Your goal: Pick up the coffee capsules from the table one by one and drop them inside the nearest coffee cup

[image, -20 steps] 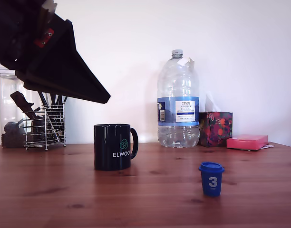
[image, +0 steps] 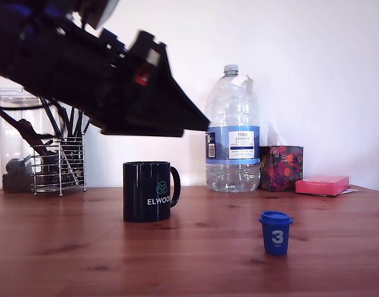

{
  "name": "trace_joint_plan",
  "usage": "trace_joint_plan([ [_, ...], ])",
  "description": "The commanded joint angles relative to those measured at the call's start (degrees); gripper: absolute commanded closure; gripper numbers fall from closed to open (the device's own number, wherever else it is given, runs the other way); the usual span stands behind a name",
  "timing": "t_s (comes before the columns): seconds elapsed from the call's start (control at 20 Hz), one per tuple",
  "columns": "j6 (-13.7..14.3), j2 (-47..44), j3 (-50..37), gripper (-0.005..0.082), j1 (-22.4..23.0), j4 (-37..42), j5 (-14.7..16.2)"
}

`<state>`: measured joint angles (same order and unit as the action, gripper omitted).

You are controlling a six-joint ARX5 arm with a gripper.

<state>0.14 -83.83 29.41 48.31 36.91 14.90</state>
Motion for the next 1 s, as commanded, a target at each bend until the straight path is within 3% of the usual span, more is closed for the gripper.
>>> trace_joint_plan([
  [0.0,-0.90,-2.56,-1.79,0.0235,0.59,4.24,-0.57],
  [0.2,-3.15,-7.67,-6.03,0.0235,1.29,15.67,-4.31],
  [0.5,-3.13,-14.49,-6.97,0.0235,3.30,22.34,-5.40],
  [0.7,-3.15,-15.41,-6.45,0.0235,3.45,22.51,-6.82],
  [0.95,-3.13,-18.64,-1.79,0.0235,3.56,17.03,-6.78],
])
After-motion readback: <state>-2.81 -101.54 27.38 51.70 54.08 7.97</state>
